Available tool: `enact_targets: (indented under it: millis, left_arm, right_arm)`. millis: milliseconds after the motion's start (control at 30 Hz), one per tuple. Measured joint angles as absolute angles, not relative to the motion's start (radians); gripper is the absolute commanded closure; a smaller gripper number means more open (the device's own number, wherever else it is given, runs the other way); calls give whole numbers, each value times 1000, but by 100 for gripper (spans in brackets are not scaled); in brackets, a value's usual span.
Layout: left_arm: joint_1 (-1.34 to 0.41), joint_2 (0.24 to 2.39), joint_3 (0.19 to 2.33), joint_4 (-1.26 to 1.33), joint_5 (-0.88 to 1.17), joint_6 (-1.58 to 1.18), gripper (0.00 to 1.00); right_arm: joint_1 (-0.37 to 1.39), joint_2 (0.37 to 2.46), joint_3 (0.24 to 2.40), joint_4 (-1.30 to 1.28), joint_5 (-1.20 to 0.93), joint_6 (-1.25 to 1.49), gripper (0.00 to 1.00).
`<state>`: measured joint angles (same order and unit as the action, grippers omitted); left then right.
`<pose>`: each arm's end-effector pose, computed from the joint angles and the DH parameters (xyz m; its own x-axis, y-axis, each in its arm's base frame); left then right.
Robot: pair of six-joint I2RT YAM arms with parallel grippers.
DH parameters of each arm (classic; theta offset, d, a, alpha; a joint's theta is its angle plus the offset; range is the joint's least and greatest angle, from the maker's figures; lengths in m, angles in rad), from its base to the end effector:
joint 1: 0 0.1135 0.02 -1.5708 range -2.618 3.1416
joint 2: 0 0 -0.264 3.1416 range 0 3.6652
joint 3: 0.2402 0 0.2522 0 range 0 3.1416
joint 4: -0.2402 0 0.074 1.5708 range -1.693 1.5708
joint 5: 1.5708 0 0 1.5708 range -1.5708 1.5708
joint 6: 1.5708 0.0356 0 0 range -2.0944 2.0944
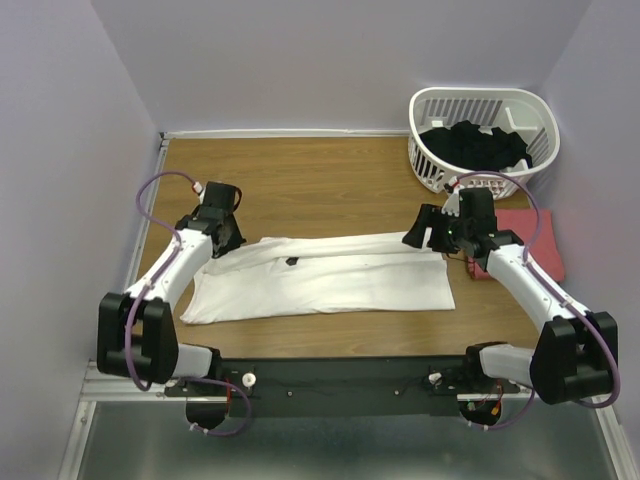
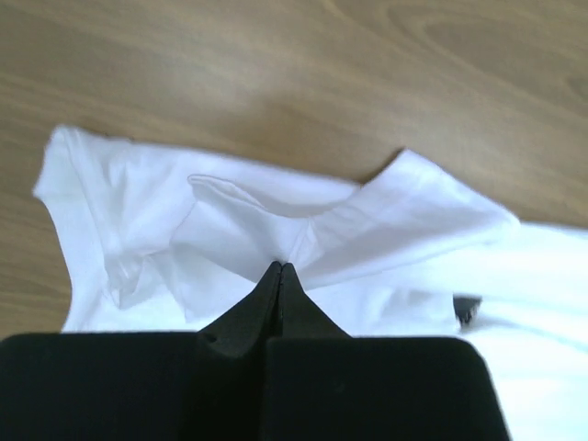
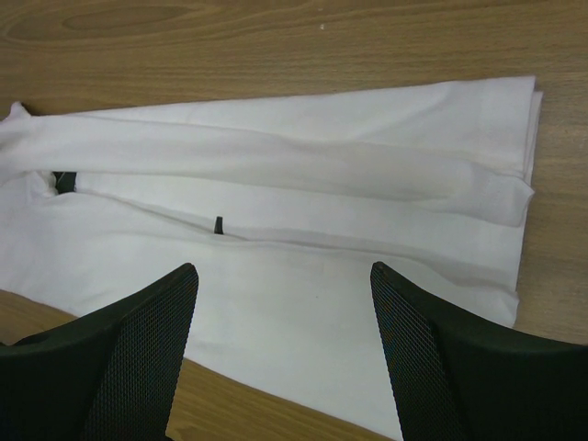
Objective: Fold and stack the t-shirts
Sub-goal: Fold the tshirt
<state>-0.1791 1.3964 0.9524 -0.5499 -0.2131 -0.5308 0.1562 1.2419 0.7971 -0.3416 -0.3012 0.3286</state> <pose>0.2774 -0.0426 0.2313 -0.7420 -0.3685 -0.5601 -0.3652 0.9227 -0.1232 0.2532 0.0506 0.2357 -0.7765 0.1897 -0.6008 -0.1109 0.8976 0.4267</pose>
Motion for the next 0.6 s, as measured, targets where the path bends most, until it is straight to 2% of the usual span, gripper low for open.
enact_targets:
  millis: [167,467,600]
  left_arm:
    - [-183,1230,850,-665,-110,-564,100]
    - [-188,1007,824,-850,-4,-586,100]
    - [-192,924,822,-922,31,-580,91]
  right_arm:
    - [156,1221,797,-341,-313,329,18]
    - [156,1217,797,-338,-349,329,18]
    - [156,1217,794,-337,-358,329,17]
